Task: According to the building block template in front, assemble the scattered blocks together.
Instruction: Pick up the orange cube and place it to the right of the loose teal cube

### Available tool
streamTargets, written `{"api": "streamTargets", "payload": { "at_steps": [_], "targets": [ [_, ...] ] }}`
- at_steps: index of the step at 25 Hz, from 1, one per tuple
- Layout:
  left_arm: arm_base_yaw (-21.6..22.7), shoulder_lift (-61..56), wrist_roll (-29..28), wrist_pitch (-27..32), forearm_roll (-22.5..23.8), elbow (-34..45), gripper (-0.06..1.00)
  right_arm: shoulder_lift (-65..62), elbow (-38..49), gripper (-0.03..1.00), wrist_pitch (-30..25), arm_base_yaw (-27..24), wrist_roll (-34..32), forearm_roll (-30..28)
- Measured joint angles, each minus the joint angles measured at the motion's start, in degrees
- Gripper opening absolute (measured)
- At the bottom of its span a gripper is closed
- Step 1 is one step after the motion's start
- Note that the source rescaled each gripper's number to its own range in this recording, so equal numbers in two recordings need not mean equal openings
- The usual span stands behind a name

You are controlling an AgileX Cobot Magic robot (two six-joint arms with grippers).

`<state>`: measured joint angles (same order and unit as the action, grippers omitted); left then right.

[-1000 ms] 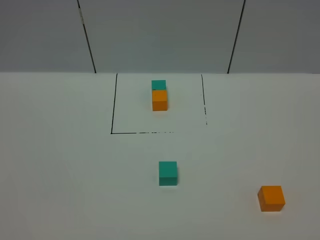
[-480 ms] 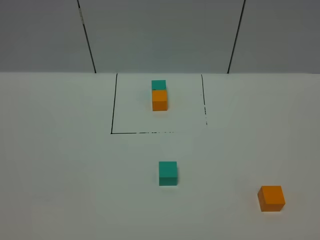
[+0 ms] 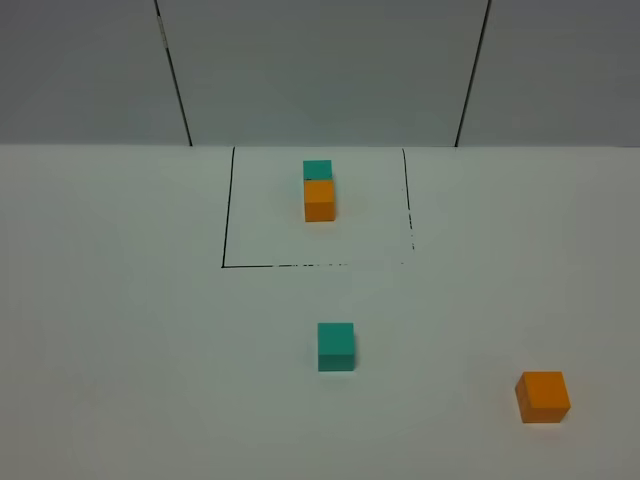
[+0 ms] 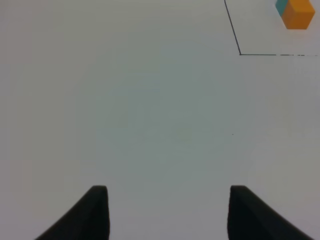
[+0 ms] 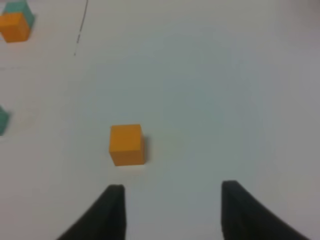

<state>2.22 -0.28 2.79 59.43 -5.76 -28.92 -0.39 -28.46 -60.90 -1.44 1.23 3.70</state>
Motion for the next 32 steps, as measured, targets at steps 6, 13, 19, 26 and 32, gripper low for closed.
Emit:
{"api": "streamTargets", "payload": {
  "at_steps": [6, 13, 19, 26, 32],
  "targets": [
    [0.00, 0.00, 0.00, 0.00, 0.00, 0.00, 0.15, 7.56, -1.84, 0.94, 1.74, 0.00, 6.59, 8.79],
    [0.00, 0.00, 0.00, 0.00, 0.00, 0.00, 0.15, 30.09, -4.59, 1.00, 7.58, 0.00, 12.64, 11.87],
    [0.00, 0.00, 0.00, 0.00, 0.00, 0.00, 0.15, 55.19, -8.85, 1.00, 14.35, 0.00, 16.40, 11.94],
    [0.00, 0.00, 0.00, 0.00, 0.00, 0.00, 0.14, 79.64, -15.63, 1.00, 18.03, 0.14, 16.59, 12.33],
    [0.00, 0.00, 0.00, 0.00, 0.00, 0.00, 0.14, 89.21, -17.13, 1.00, 23.77, 5.40, 15.22, 12.62]
  ]
}}
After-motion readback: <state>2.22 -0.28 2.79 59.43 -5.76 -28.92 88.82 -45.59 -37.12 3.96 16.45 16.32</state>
